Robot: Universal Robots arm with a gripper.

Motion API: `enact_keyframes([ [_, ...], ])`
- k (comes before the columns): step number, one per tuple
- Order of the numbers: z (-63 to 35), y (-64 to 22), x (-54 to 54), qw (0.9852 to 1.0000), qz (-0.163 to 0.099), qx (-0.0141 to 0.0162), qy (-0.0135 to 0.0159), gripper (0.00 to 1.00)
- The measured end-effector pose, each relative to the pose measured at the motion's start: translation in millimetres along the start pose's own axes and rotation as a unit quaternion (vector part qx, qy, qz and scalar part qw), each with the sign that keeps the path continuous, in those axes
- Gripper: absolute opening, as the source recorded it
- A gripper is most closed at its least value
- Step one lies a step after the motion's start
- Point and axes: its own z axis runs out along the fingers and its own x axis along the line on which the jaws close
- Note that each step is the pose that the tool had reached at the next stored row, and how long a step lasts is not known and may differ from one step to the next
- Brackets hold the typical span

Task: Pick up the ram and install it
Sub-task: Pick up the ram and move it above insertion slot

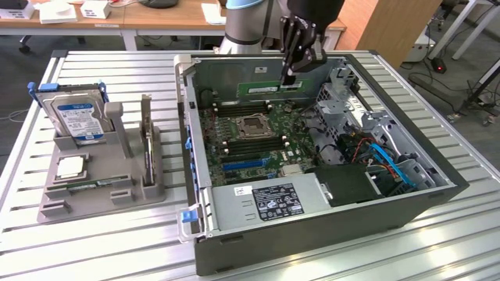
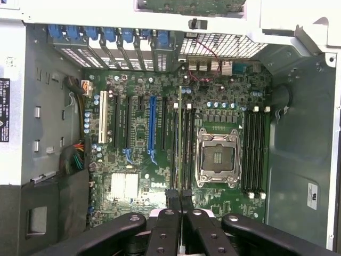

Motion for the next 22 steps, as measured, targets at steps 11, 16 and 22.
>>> enact_keyframes([
  [11,5.5,-0.2,-2.3,1.0,0.0,0.0034,0.0001,0.11],
  [16,9.4,-0.5,-3.1,1.0,0.0,0.0041,0.0002,0.11],
  [22,12.8,-0.7,-3.8,1.0,0.001,0.004,0.0013,0.11],
])
